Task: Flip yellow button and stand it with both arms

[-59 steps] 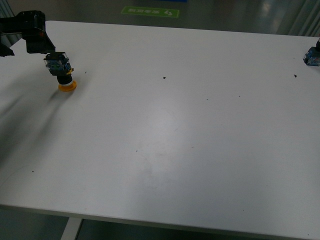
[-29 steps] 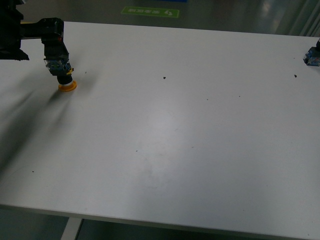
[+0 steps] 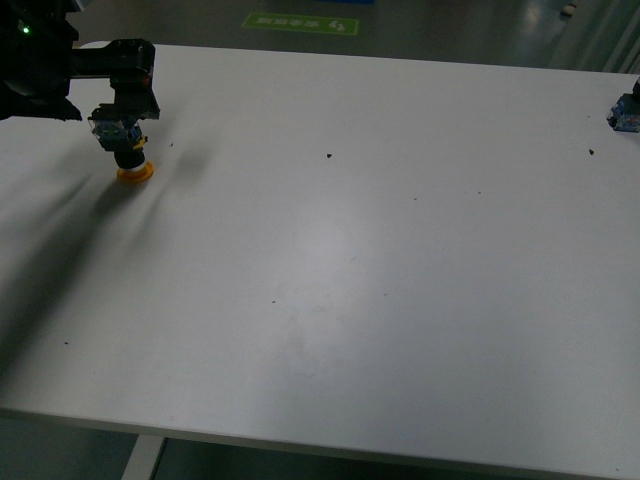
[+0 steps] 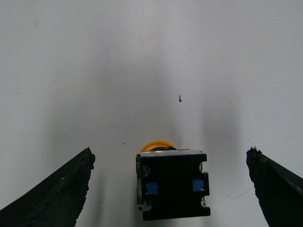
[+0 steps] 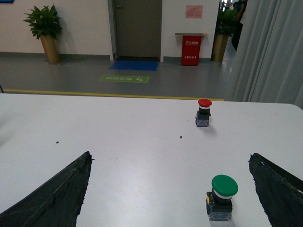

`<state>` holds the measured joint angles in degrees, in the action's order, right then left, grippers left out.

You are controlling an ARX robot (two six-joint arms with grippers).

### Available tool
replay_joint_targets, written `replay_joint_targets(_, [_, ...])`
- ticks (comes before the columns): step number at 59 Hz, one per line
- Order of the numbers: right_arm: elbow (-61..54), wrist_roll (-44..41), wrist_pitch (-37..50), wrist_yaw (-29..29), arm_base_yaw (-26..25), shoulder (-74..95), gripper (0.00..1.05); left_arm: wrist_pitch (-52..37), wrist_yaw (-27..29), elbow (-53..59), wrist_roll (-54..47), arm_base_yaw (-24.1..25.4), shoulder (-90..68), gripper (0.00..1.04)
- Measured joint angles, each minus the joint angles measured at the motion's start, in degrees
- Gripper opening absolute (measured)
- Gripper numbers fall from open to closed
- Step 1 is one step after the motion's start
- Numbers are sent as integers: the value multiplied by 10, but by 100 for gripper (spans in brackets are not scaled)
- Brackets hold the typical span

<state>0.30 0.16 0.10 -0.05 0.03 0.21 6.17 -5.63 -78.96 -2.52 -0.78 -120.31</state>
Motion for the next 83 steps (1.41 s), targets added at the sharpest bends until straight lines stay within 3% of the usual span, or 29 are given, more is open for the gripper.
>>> replay_joint_targets(16, [0, 0, 0, 0, 0, 0, 97, 12, 6, -13, 1, -4, -8, 97])
replay_joint_targets(38, [0, 0, 0, 0, 0, 0, 97, 24, 6, -22, 11, -11, -12, 40])
replay_joint_targets(41, [0, 0, 0, 0, 0, 0, 97, 24, 3, -22, 12, -11, -12, 37])
replay_joint_targets(51, [0, 0, 0, 0, 0, 0, 97, 29, -23, -22, 31, -10, -12, 35])
replay_joint_targets(61, [0, 0, 0, 0, 0, 0, 97, 10, -119, 2, 110, -10, 3, 35])
replay_joint_targets(66, [0, 0, 0, 0, 0, 0, 97, -64, -222, 36, 202, -21, 29, 35])
replay_joint_targets(72, [0, 0, 0, 0, 0, 0, 97, -174, -297, 62, 319, -47, 55, 35])
replay_joint_targets(83, [0, 0, 0, 0, 0, 0, 97, -407, -328, 72, 544, -123, 63, 35])
